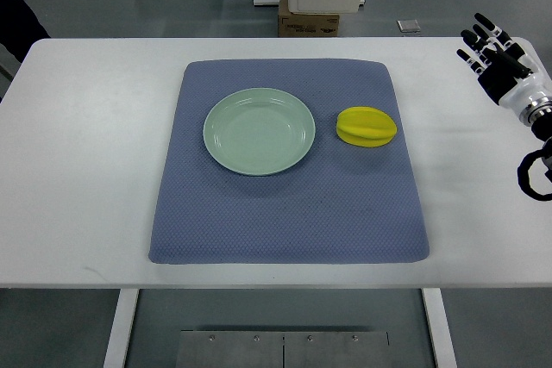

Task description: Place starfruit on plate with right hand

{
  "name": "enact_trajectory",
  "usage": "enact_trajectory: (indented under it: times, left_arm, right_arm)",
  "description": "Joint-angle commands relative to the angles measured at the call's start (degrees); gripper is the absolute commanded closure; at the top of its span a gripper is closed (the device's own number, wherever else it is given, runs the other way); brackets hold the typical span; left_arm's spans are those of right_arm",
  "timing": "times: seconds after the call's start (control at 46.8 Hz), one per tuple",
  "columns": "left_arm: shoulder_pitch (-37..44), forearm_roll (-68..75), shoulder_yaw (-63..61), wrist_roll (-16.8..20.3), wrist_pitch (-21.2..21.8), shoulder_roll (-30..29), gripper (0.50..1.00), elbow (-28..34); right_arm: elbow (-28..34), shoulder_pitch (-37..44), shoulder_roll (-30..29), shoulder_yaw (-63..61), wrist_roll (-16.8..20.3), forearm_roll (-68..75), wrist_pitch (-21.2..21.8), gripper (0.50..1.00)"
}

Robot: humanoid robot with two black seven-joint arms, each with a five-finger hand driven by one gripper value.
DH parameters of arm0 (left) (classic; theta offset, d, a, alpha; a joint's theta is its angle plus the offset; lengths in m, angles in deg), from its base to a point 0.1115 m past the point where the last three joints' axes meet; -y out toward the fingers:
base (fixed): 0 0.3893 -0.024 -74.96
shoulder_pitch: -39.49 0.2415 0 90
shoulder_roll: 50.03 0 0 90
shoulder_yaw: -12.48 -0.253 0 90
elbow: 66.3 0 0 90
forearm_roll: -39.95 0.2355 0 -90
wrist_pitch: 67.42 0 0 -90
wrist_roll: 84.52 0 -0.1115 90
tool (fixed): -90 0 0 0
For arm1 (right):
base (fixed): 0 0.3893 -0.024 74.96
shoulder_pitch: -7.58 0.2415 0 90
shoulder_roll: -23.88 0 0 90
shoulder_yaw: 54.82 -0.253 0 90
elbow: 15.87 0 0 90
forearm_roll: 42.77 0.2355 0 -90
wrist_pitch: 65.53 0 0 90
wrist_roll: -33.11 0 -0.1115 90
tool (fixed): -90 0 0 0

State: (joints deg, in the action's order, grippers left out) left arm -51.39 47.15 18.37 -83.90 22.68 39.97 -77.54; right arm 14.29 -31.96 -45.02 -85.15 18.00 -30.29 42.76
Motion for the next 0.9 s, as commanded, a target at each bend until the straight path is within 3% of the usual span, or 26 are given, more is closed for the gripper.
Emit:
enact_trajectory:
  times: [0.0, 0.299, 0.599, 0.876]
  left_arm:
    - [0.0, 0.0, 0.0, 0.0, 0.0, 0.0, 0.500, 0.0]
    - [0.0, 0.0, 0.0, 0.0, 0.0, 0.0, 0.500, 0.0]
    - [0.0, 0.0, 0.0, 0.0, 0.1, 0.0, 0.500, 0.0]
    - [0.0, 0.1, 0.0, 0.0, 0.0, 0.0, 0.500, 0.0]
  right_arm:
    - [-0.1, 0.1, 0.1, 0.0, 0.0, 0.0, -0.1, 0.500]
    - [-4.1, 0.3, -0.2, 0.0, 0.1, 0.1, -1.7, 0.500]
    - [-5.3, 1.8, -0.9, -0.1, 0.1, 0.1, -6.8, 0.500]
    - [-5.3, 1.5, -1.1, -0.1, 0.1, 0.1, -6.9, 0.500]
